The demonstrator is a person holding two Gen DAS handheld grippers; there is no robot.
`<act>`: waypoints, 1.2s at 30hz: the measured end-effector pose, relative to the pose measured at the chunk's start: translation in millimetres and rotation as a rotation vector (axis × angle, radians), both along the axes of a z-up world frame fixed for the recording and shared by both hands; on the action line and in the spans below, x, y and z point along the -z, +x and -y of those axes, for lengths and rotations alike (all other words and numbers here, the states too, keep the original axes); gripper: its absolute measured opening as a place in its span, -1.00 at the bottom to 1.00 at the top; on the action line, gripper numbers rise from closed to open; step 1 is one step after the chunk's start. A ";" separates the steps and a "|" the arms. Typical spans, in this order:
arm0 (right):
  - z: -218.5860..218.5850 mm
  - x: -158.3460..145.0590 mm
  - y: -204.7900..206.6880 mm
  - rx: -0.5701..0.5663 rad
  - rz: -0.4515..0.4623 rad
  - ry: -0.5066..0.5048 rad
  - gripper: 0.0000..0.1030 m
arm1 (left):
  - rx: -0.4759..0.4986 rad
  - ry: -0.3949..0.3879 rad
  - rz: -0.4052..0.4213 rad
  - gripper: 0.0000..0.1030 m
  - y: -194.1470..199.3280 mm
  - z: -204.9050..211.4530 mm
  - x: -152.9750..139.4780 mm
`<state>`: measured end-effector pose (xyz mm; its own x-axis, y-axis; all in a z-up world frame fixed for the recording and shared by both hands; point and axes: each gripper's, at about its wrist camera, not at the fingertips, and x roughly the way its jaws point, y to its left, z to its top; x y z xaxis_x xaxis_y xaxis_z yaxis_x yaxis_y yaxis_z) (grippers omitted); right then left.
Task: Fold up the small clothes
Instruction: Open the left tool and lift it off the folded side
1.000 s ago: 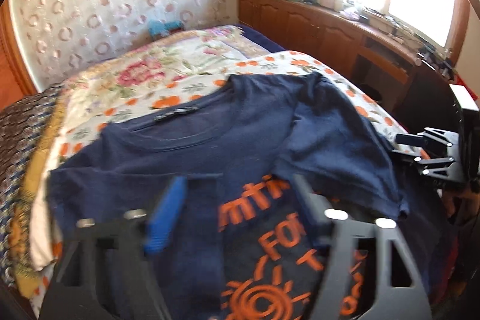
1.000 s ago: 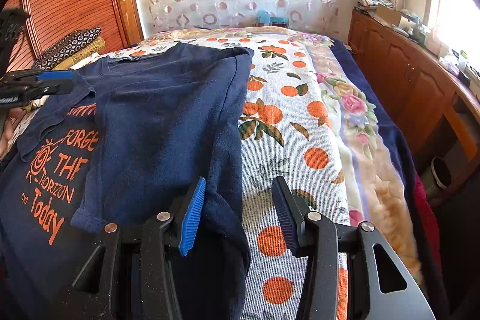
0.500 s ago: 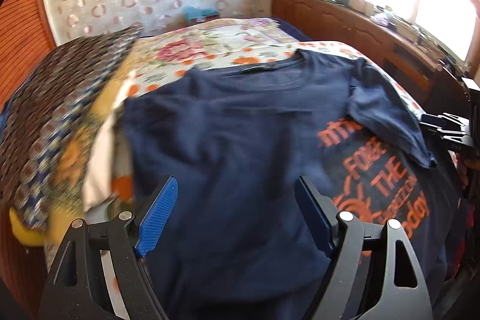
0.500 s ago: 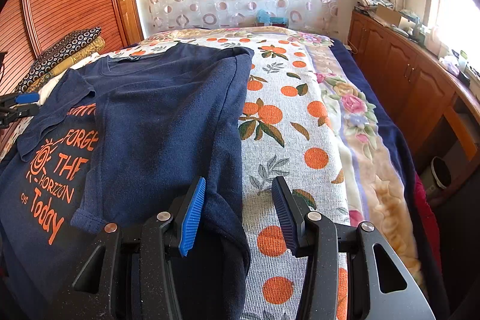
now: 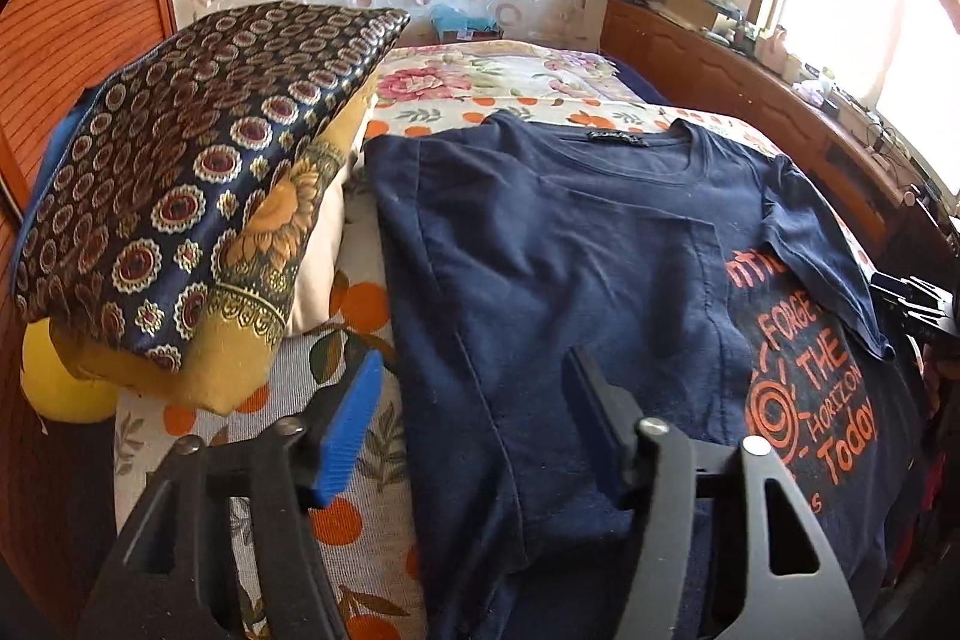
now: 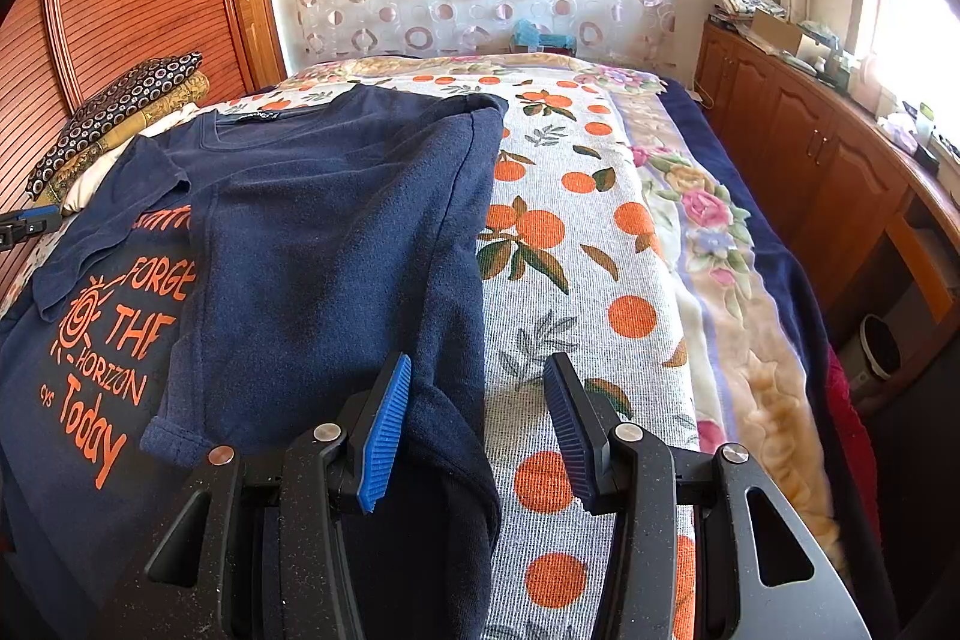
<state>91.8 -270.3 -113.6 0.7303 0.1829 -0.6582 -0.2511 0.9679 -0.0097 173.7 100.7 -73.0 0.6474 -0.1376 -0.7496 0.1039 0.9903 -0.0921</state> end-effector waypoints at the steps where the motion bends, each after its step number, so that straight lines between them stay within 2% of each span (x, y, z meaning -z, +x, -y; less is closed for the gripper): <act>1: 0.3 -0.1 0.1 0.000 0.000 0.000 -0.07 | -0.001 0.002 0.000 0.10 0.6 0.9 -0.1; 9: -4.4 -18.0 19.2 -0.063 -0.015 -0.032 -0.07 | -0.019 0.072 -0.002 0.08 28.7 10.3 -8.5; 15: -10.4 -32.5 64.8 -0.106 -0.017 -0.016 -0.07 | -0.052 0.114 -0.039 0.03 57.4 11.9 1.7; 21: -7.2 -23.5 110.5 -0.113 -0.064 0.015 -0.07 | -0.081 0.172 -0.058 0.03 69.3 18.2 14.6; 27: -4.2 -18.3 139.5 -0.129 -0.081 0.046 -0.07 | -0.109 0.141 -0.051 0.02 72.8 15.1 17.0; 33: -6.0 -14.6 152.1 -0.144 -0.083 0.077 -0.07 | -0.142 0.061 -0.074 -0.14 77.4 0.2 15.3; 35: -6.9 -14.1 156.0 -0.148 -0.084 0.081 -0.07 | -0.146 0.060 -0.078 -0.19 77.1 -1.9 14.6; 36: -7.6 -13.6 157.2 -0.150 -0.087 0.083 -0.07 | -0.147 0.067 -0.077 -0.32 77.5 -2.1 14.0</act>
<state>249.0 -262.6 -100.0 0.6318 0.3416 -0.6958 -0.3891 0.9161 0.0965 251.2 102.8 -87.1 0.5974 0.0065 -0.8019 -0.0477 0.9985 -0.0275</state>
